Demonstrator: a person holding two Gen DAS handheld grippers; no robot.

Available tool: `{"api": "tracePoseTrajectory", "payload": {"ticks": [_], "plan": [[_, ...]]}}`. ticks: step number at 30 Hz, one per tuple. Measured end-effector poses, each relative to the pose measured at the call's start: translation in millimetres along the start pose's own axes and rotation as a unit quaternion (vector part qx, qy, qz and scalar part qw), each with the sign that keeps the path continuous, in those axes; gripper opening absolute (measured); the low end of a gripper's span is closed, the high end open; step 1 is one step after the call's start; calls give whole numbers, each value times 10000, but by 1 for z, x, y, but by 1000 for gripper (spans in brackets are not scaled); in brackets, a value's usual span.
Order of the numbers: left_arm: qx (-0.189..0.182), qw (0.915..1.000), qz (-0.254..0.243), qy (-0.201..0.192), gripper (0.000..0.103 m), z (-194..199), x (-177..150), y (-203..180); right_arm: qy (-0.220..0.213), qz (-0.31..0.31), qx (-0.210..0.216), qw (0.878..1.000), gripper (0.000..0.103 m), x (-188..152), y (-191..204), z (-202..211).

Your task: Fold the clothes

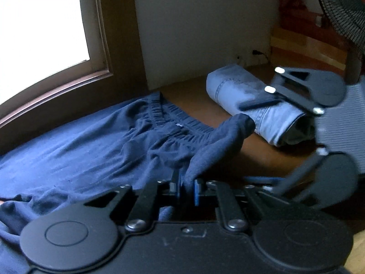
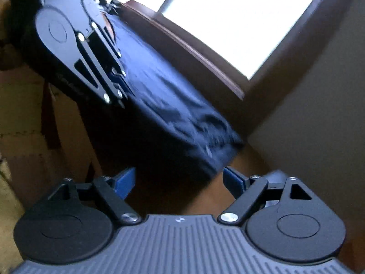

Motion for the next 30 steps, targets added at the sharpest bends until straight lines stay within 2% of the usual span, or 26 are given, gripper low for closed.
{"api": "tracePoseTrajectory", "payload": {"ticks": [1,2,3,4,5,8,10,13,15,18,19,20,22,25,27,30], "plan": [[30,10000,51,3,14,2,-1,0,-106,105,-102,9998,85,3,1,-6],[136,9999,69,-22,19,5,-2,1,-211,210,-204,9993,81,7,3,-13],[254,9996,81,-52,25,9,-3,1,-290,251,-226,9990,62,10,2,-17],[446,9989,62,-120,42,15,-5,1,-304,200,-149,9992,43,15,-1,-21],[710,9972,58,-210,63,22,-8,1,-261,69,-47,9996,15,21,-5,-24],[1598,9862,72,-438,85,45,-21,7,-337,-534,64,9980,15,36,-23,-23],[2145,9758,149,-399,88,54,-34,15,-360,-922,140,9950,15,44,-36,-21],[2734,9615,263,-21,90,48,-57,30,-388,-1515,305,9872,15,49,-52,-18],[2916,9561,274,130,90,39,-68,36,-433,-1772,389,9824,15,51,-59,-14],[3032,9523,245,227,85,23,-77,40,-546,-1891,410,9796,16,52,-61,-7],[3102,9500,212,288,70,17,-77,41,-580,-1926,418,9787,16,52,-61,-5],[3202,9464,178,379,43,11,-78,42,-596,-1952,411,9781,16,52,-61,-4],[3336,9403,276,609,9,3,-79,47,-618,-2000,387,9771,16,51,-61,-1],[3349,9391,566,514,8,32,-73,51,-623,-2046,349,9762,16,49,-61,2],[3535,9334,537,307,8,60,-63,46,-522,-2011,346,9776,16,45,-59,1],[3652,9292,564,31,8,97,-44,42,-357,-2103,456,9759,16,37,-53,3]]}}
Point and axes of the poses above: each gripper's, at about its wrist camera, not at the fingertips, and z roughly against the way its jaws point, y to its left, x to its top, the point moved 2 cm from there along -z, roughly the way its jaws point, and after that the axes turned 3 degrees about y, right-handed, at the moved point
